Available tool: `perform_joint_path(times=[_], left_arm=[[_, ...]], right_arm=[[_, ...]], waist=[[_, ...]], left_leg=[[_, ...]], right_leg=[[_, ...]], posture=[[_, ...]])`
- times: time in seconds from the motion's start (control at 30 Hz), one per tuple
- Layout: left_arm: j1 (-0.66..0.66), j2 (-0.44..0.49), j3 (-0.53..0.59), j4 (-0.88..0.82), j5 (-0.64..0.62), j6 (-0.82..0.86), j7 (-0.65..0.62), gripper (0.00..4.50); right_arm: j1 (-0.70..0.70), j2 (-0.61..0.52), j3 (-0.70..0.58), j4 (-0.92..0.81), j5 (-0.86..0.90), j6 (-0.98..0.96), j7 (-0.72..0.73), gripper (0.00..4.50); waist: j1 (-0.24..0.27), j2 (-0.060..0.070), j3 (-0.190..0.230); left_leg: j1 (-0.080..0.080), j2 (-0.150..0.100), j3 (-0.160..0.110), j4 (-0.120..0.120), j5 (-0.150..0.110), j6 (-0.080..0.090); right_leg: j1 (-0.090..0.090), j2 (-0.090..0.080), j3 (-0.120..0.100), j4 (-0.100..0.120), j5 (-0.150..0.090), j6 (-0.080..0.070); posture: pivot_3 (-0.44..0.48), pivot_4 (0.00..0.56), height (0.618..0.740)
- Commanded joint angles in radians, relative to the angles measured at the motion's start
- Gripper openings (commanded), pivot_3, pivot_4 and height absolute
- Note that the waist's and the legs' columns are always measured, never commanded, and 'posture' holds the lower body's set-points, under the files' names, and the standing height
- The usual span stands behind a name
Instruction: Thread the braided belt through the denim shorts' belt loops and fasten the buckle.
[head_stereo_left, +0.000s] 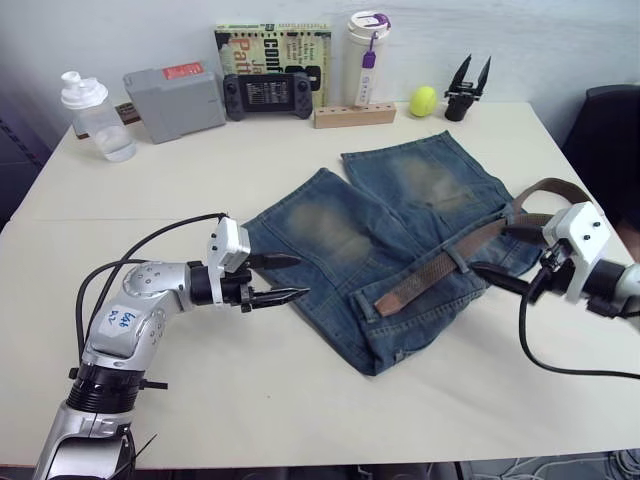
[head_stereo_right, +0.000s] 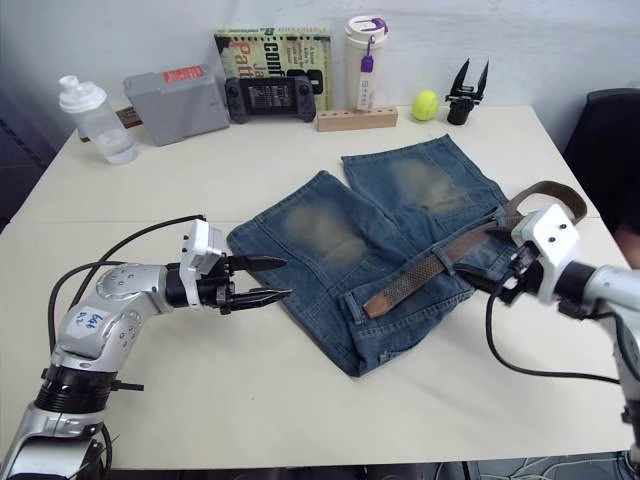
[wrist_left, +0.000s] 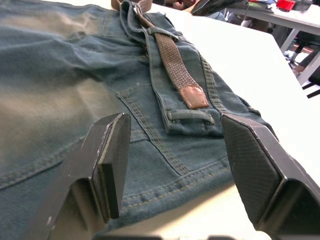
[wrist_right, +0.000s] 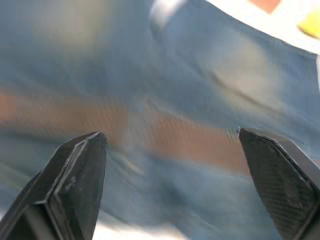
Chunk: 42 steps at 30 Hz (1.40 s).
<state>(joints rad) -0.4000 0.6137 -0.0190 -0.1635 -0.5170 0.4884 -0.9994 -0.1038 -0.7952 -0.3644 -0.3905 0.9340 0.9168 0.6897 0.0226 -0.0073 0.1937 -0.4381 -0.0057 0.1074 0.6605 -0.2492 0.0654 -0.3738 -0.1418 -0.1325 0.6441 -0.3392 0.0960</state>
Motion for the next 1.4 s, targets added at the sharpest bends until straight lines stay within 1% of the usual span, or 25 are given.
perform_joint_path(times=[0.03,0.1,0.13,0.2,0.33,0.53,0.73,0.83,0.87,0.93,1.03,1.07,1.13,1.17,1.3,1.4], left_arm=[[-0.001,0.006,0.007,-0.054,-0.005,0.009,0.011,3.17],[0.004,0.006,0.01,-0.063,0.0,-0.004,0.009,3.17],[0.007,0.005,0.01,-0.066,0.004,-0.013,0.006,3.17],[0.013,0.01,0.006,-0.066,0.028,-0.04,0.004,3.17],[0.02,0.009,0.011,-0.068,0.031,-0.047,0.004,3.17],[0.037,0.017,0.011,-0.08,0.036,-0.053,0.001,3.17],[0.057,0.021,0.018,-0.095,0.021,-0.045,0.001,3.17],[0.066,0.025,0.024,-0.099,0.017,-0.041,0.001,3.17],[0.067,0.026,0.026,-0.1,0.016,-0.041,0.001,3.17],[0.068,0.027,0.029,-0.101,0.011,-0.038,0.0,3.17],[0.066,0.029,0.033,-0.1,0.008,-0.034,-0.002,3.17],[0.066,0.029,0.033,-0.099,0.007,-0.033,-0.003,3.17],[0.063,0.031,0.036,-0.093,0.007,-0.034,-0.005,3.17],[0.06,0.031,0.037,-0.089,0.007,-0.033,-0.006,3.17],[0.05,0.027,0.033,-0.082,0.008,-0.032,-0.005,3.17],[0.047,0.024,0.029,-0.085,0.008,-0.03,-0.004,3.17]], right_arm=[[0.018,0.082,-0.076,-0.036,0.299,0.159,-0.218,4.46],[0.037,0.141,-0.088,0.027,0.486,0.182,-0.372,4.46],[0.043,0.158,-0.09,0.054,0.553,0.183,-0.435,4.46],[0.05,0.17,-0.087,0.094,0.592,0.185,-0.51,4.46],[0.038,0.178,-0.089,0.17,0.752,0.143,-0.651,4.46],[0.011,0.188,-0.039,0.206,0.809,0.106,-0.745,4.46],[-0.044,0.257,0.025,0.194,0.853,0.056,-0.799,4.46],[-0.041,0.27,0.043,0.187,0.857,0.044,-0.809,4.46],[-0.036,0.269,0.048,0.188,0.852,0.045,-0.807,3.96],[-0.024,0.273,0.05,0.194,0.842,0.039,-0.804,3.33],[-0.013,0.275,0.044,0.197,0.834,0.023,-0.803,1.87],[-0.012,0.275,0.043,0.197,0.833,0.019,-0.804,1.51],[-0.014,0.281,0.028,0.199,0.83,-0.004,-0.802,0.4],[-0.019,0.286,0.022,0.201,0.818,-0.02,-0.802,0.05],[-0.049,0.335,0.041,0.155,0.664,-0.111,-0.737,0.05],[-0.044,0.39,0.074,0.117,0.583,-0.149,-0.733,0.05]], waist=[[0.003,0.0,0.0],[0.003,0.0,0.0],[0.002,0.0,0.0],[0.0,0.0,0.0],[0.0,0.0,0.0],[0.0,0.0,0.0],[-0.002,0.001,0.0],[-0.001,0.001,0.0],[0.001,0.001,0.0],[0.001,0.001,0.0],[-0.001,0.001,0.0],[-0.001,0.001,0.0],[-0.002,0.001,0.001],[-0.002,0.001,0.001],[-0.002,0.001,0.001],[-0.002,0.001,0.001]], left_leg=[[0.0,0.0,0.0,0.0,-0.002,-0.003],[0.0,0.0,0.0,0.0,-0.003,-0.003],[0.0,-0.001,0.001,0.0,-0.003,-0.003],[0.0,-0.001,0.001,0.0,-0.002,-0.001],[0.0,-0.001,0.003,0.0,-0.001,0.001],[0.0,-0.001,0.003,-0.001,-0.001,0.001],[0.0,0.0,0.003,-0.001,-0.001,0.002],[0.0,0.0,0.004,-0.002,-0.001,0.002],[0.0,0.0,0.004,-0.002,-0.001,0.002],[0.0,0.0,0.004,-0.002,-0.001,0.002],[0.0,0.0,0.004,-0.002,-0.001,0.002],[0.0,0.0,0.004,-0.002,-0.001,0.002],[0.0,0.0,0.004,-0.003,-0.001,0.002],[0.0,0.0,0.004,-0.003,-0.001,0.002],[0.0,0.0,0.004,-0.003,-0.001,0.002],[0.0,0.0,0.005,-0.005,-0.001,0.001]], right_leg=[[0.0,0.0,0.0,0.0,0.0,0.0],[0.0,0.0,0.0,0.0,0.0,0.0],[0.0,0.0,0.0,0.0,0.0,0.0],[-0.001,0.0,0.0,0.0,0.0,0.0],[-0.001,0.001,0.001,0.0,0.0,0.0],[-0.002,0.001,0.002,0.001,0.0,0.0],[-0.002,0.001,0.002,0.001,0.0,0.0],[-0.003,0.001,0.002,0.001,0.0,0.0],[-0.003,0.001,0.002,0.001,0.0,0.0],[-0.002,0.001,0.002,0.0,0.0,0.0],[-0.003,0.001,0.002,0.0,0.0,0.0],[-0.003,0.001,0.002,0.0,0.0,0.0],[-0.003,0.001,0.003,0.0,0.0,0.0],[-0.003,0.001,0.003,0.0,0.0,0.0],[-0.003,0.001,0.003,0.0,0.0,0.0],[-0.003,0.001,0.003,0.0,0.0,0.0]], posture=[[0.0,0.15,0.696],[0.0,0.15,0.696],[0.0,0.15,0.696],[0.0,0.15,0.696],[0.0,0.15,0.696],[0.0,0.15,0.696],[0.0,0.15,0.696],[0.0,0.15,0.696],[0.0,0.15,0.696],[0.0,0.15,0.696],[0.0,0.15,0.696],[0.0,0.15,0.696],[0.0,0.15,0.696],[0.0,0.15,0.696],[0.0,0.15,0.696],[0.0,0.15,0.696]])
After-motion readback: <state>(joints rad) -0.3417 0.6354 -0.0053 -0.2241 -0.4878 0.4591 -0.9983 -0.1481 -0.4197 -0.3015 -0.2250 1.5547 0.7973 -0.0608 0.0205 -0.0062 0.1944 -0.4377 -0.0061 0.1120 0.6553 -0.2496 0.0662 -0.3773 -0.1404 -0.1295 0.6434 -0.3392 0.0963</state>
